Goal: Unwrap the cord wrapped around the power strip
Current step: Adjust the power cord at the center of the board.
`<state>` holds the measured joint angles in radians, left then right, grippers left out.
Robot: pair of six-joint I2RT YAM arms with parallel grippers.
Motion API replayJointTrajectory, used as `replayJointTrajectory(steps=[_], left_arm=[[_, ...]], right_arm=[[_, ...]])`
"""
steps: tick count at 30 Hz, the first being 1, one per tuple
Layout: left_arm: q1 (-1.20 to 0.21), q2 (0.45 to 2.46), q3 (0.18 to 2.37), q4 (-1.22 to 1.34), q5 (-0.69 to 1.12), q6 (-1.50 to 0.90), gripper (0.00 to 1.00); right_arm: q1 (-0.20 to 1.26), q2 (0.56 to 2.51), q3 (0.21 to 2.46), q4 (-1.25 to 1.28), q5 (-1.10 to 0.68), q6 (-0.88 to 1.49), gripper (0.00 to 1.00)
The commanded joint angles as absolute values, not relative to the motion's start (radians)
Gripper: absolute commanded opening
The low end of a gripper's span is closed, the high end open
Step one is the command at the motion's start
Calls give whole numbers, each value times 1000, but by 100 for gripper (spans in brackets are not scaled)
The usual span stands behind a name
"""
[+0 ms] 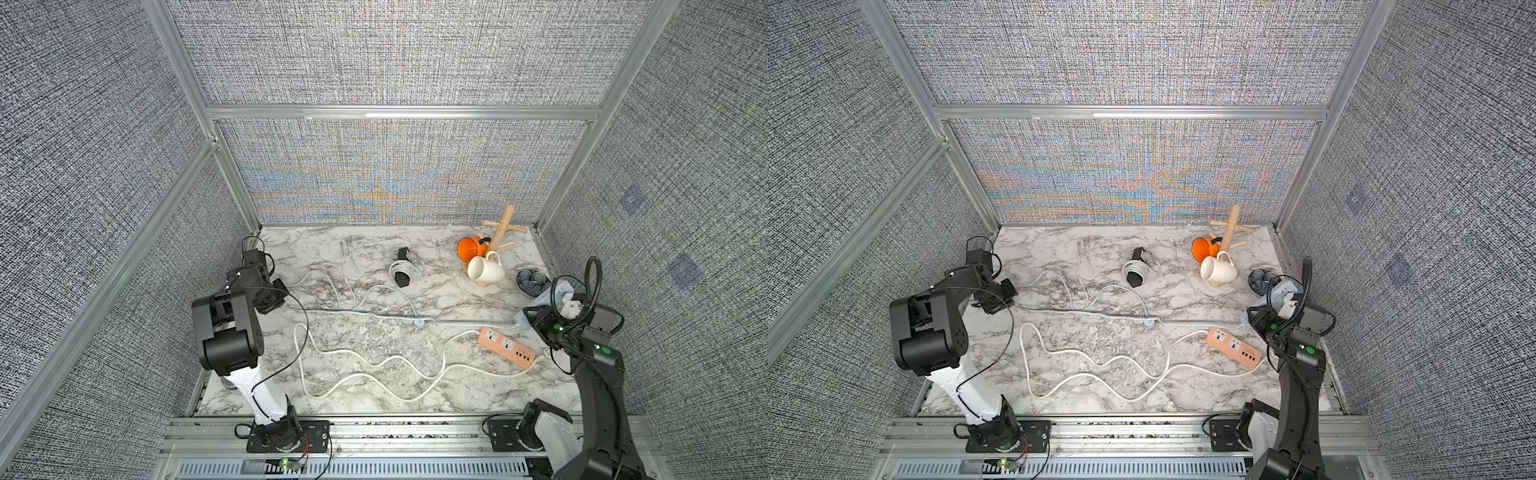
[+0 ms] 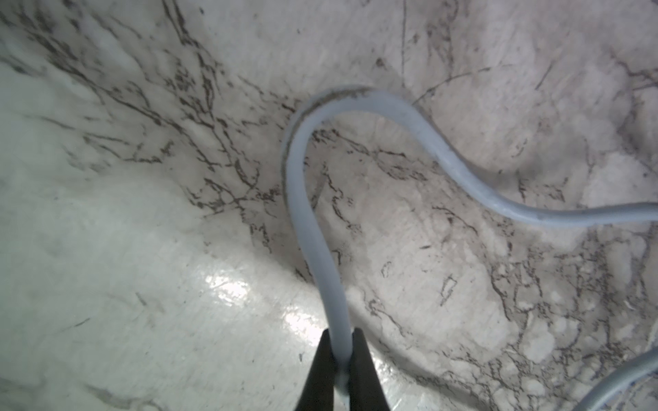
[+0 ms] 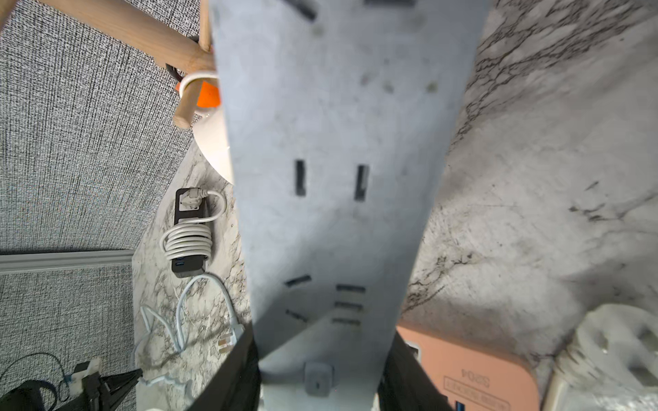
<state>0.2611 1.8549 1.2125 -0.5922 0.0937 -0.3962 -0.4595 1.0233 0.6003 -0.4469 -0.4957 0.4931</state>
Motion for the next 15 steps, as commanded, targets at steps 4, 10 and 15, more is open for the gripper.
replayJointTrajectory(steps=[4,10,15], left_arm=[[270,1832,1182,-403,10,-398,0],[248,1812,1156,-357,52,-412,0],[249,1765,1131,-370,-42,-424,0]], right_arm=[[-333,1044,603,-354,-257,462,0],[-177,1079,530,-222,-243,630,0],[-136,1144,478,-39,-244,746,0]])
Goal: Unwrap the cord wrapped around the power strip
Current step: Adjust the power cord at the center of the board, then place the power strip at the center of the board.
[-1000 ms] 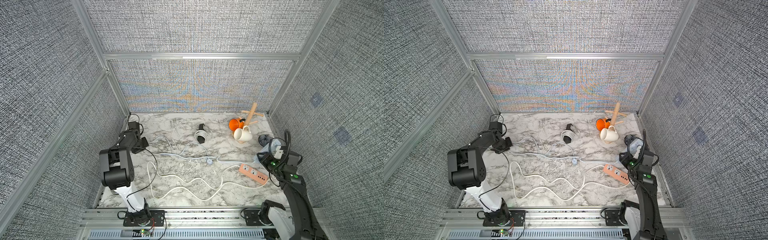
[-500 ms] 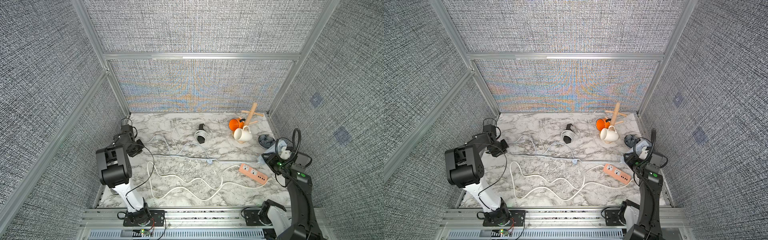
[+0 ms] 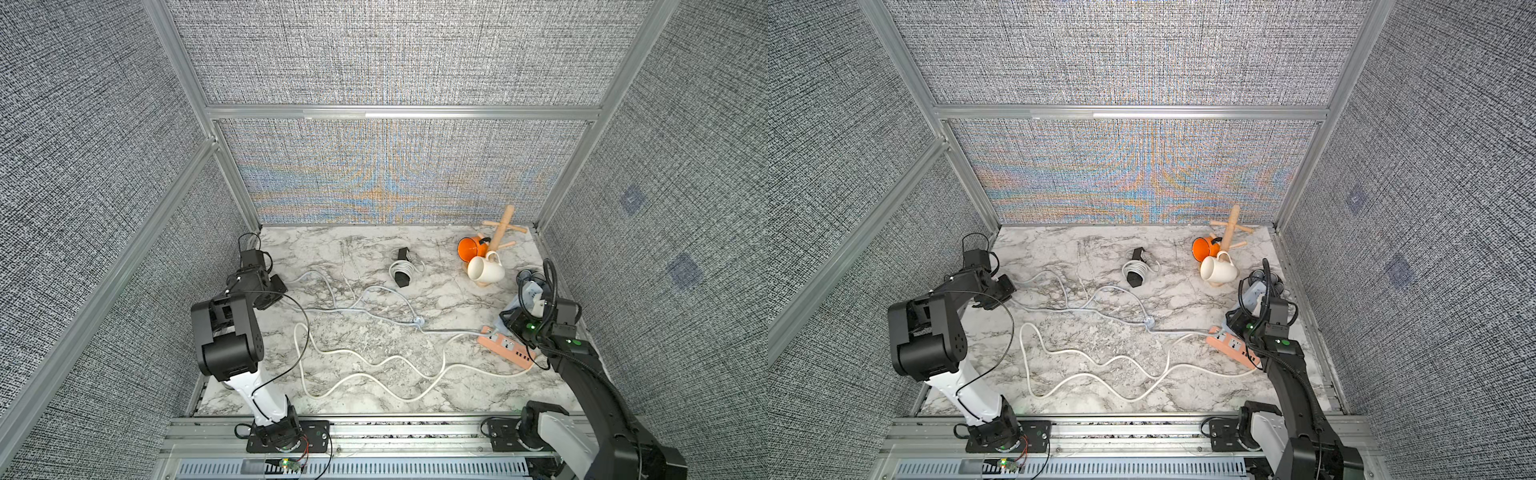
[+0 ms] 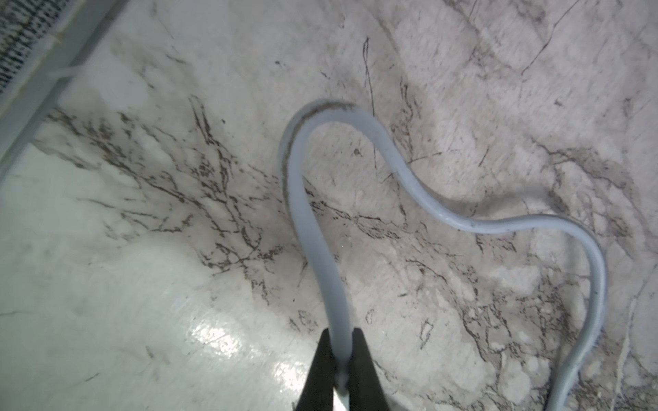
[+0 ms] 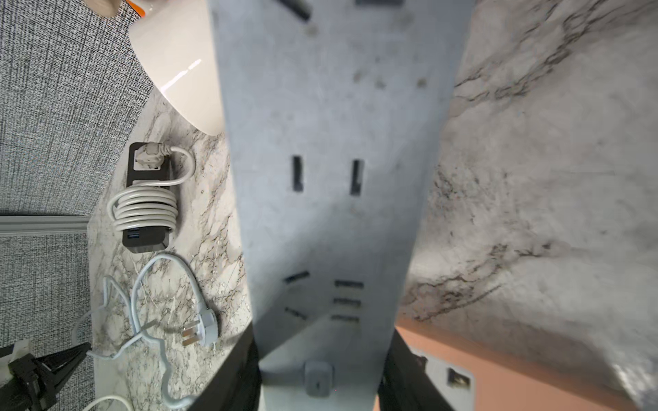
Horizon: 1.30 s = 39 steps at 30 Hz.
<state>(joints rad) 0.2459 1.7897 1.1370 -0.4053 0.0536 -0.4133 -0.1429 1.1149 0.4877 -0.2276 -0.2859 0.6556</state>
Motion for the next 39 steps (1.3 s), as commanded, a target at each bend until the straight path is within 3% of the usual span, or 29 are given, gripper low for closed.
replayJointTrajectory(steps=[1,15,21,28,32,39], left_arm=[[249,1754,1125,-374,-72,-429,0],[250,1589,968,-345,-150,-499,0],[249,1521,873,-318,-173,-524,0],[247,1487,853,-315,-140,-536,24],[247,1461,849,-319,-140,-540,45],[241,1379,830,-319,-185,-559,52]], right_arm=[[-134,1163,478,-15,-244,752,0],[-116,1353,434,212,-182,807,0],[-106,1401,425,228,-190,802,15],[-106,1399,388,222,-180,790,33],[-106,1385,373,206,-183,772,46],[-106,1346,391,152,-175,749,64]])
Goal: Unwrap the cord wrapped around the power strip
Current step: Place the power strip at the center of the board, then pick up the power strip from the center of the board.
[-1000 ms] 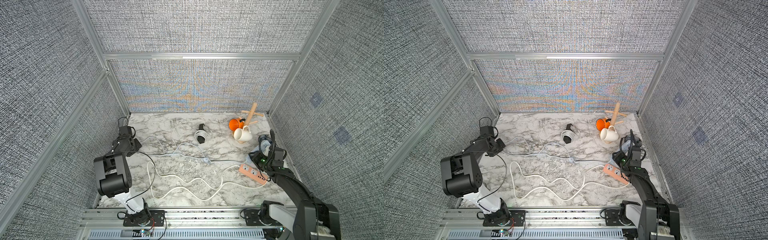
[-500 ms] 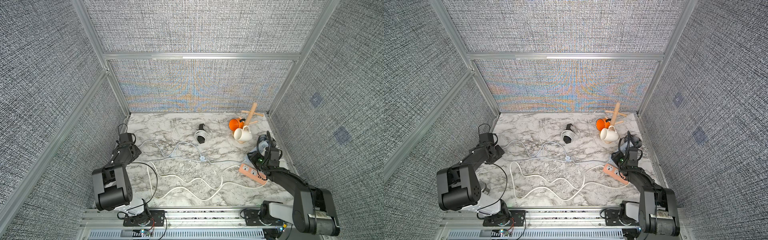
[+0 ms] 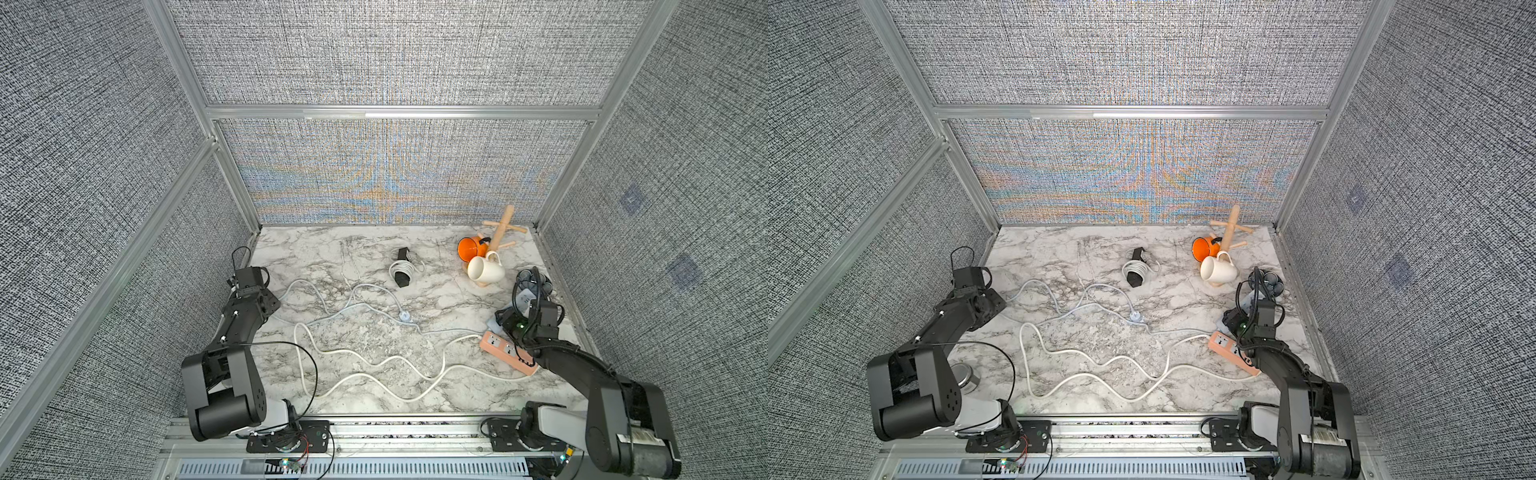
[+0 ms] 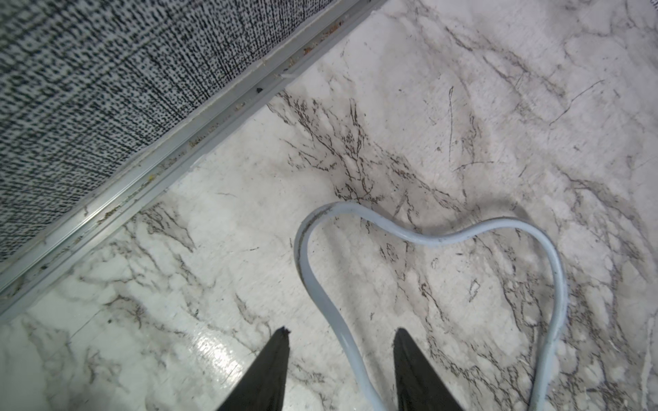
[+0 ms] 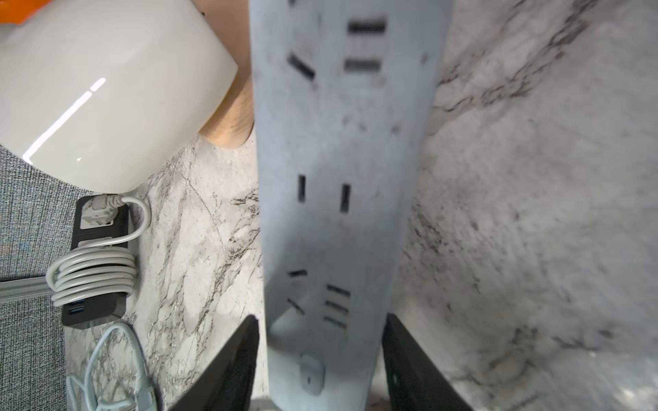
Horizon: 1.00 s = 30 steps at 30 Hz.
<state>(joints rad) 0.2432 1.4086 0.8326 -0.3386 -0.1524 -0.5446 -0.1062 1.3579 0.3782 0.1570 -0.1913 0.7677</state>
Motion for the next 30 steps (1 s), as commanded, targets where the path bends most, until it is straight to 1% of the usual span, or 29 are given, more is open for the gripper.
replayJointTrajectory(steps=[1,5,12,18,22,28,29,30], left_arm=[[239,1362,827,-319,-194,-564,53],[232,1304,823,-318,-213,-566,58],[184,1266,869,-359,-249,-543,65],[76,1286,958,-416,-257,-478,72],[-19,1327,1027,-446,-205,-432,75],[-179,1442,1147,-458,-99,-390,80],[-208,1470,1173,-457,-84,-374,82],[-231,1497,1193,-456,-70,-364,86]], right_arm=[[-106,1338,393,147,-175,747,65],[-106,1315,401,121,-173,738,73],[-104,1269,431,67,-171,718,74],[-81,1238,466,1,-146,664,77],[-37,1217,484,-26,-122,617,77],[-14,1194,501,-57,-109,583,77],[-13,1185,502,-60,-117,577,78],[-13,1183,505,-68,-126,567,82]])
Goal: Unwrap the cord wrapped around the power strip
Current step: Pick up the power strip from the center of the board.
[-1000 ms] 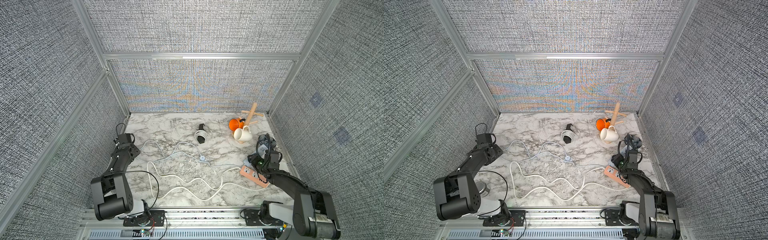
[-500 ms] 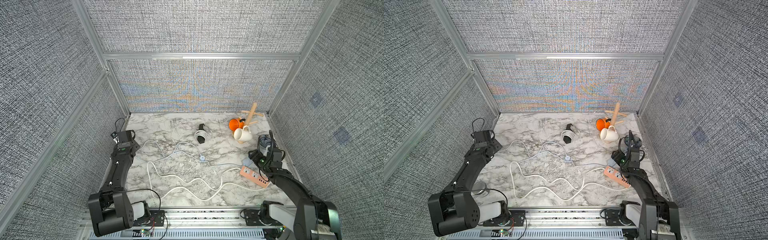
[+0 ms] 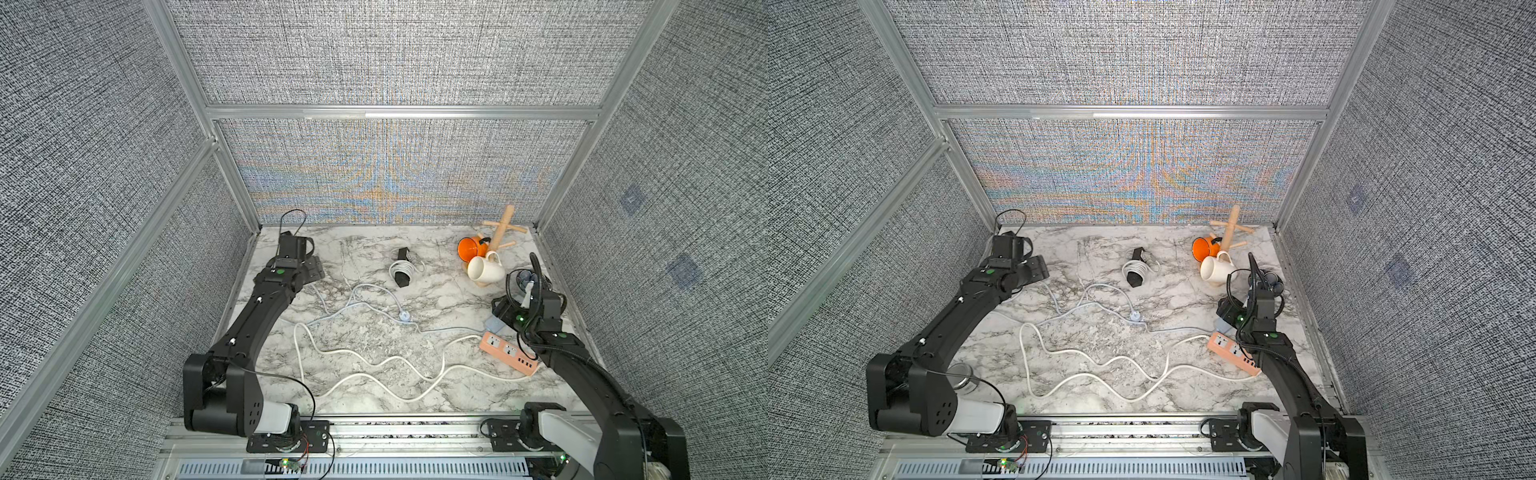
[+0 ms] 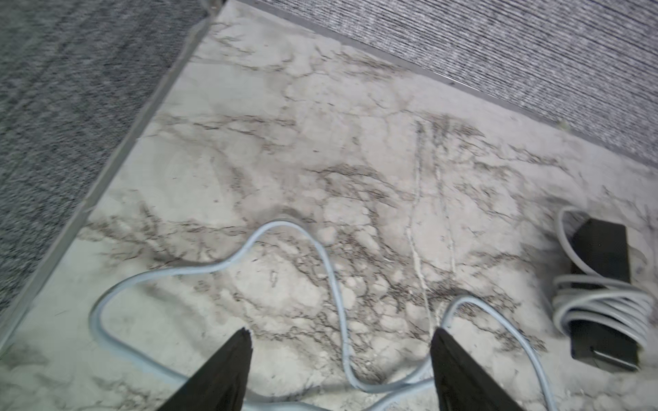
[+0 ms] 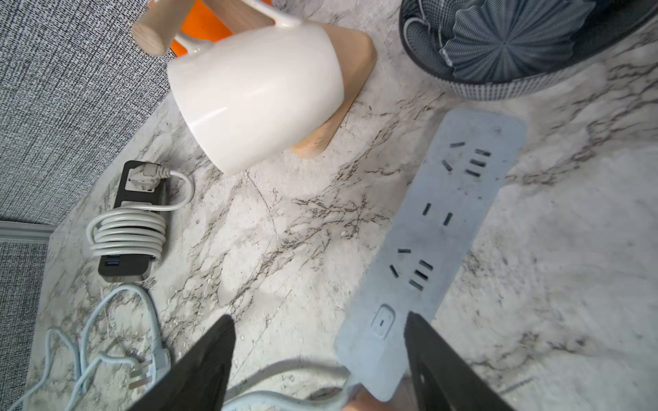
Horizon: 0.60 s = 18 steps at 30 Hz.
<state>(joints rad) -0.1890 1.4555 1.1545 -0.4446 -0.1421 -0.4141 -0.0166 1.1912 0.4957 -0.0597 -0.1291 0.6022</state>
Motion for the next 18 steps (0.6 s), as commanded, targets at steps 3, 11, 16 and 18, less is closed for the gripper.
replayJointTrajectory(steps=[3,11,16,18], left_arm=[[-281,1619,1280,-446,1,-348,94],[-448,1889,1531,-446,105,-293,99],[-506,2063,1719,-530,135,-270,99],[-517,2111,1762,-533,160,-285,99]], right_arm=[[-11,1245,570,-157,-160,503,94],[56,1211,586,-178,-154,422,98],[103,1189,607,-199,-165,400,98],[108,1192,611,-198,-180,397,98]])
